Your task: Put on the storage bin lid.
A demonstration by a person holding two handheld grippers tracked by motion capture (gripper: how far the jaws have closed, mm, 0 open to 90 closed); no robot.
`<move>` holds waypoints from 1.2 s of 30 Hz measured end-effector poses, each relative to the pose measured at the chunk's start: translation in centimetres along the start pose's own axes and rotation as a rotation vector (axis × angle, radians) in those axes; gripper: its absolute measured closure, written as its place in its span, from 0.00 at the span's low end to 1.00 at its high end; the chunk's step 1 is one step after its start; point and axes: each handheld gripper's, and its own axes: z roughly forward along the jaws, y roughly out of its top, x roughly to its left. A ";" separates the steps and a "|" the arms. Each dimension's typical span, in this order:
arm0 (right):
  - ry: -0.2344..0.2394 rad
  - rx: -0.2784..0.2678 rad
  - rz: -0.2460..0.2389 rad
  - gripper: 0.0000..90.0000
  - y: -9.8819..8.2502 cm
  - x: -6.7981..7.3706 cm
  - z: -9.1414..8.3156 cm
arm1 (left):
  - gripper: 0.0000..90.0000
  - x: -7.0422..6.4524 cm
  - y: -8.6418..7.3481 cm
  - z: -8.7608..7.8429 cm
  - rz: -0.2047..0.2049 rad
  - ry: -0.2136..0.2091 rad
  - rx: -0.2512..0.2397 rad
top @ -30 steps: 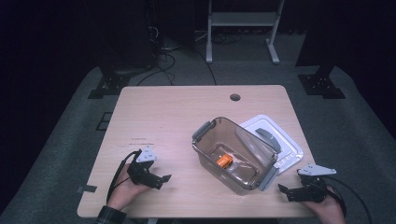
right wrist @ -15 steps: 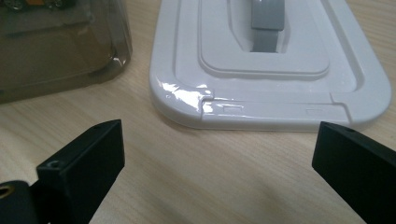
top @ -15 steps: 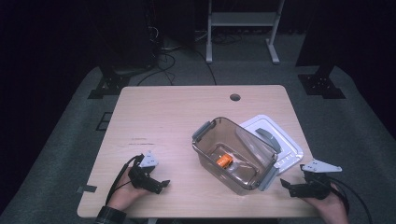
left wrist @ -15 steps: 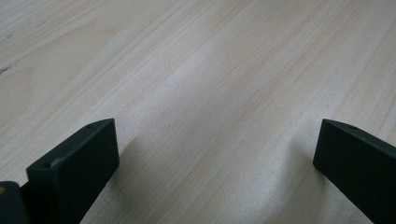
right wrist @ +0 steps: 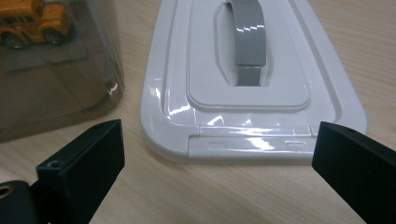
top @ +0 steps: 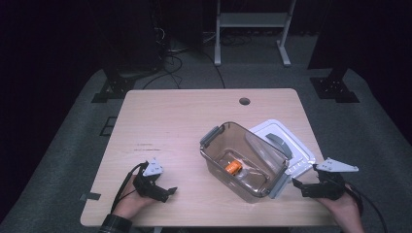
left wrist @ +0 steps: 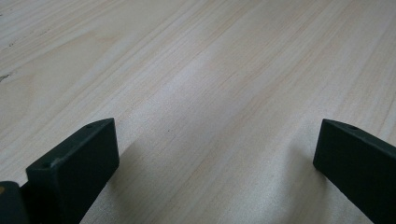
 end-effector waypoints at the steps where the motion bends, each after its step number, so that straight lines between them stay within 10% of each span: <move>1: -0.001 -0.003 -0.001 0.02 0.1 0.0 0.0 | 0.00 0.0 0.0 0.0 0.000 0.000 0.000; 36: -0.007 -0.044 0.006 0.21 4.0 -1.2 1.9 | 0.00 0.0 0.0 0.0 -0.004 0.001 -0.001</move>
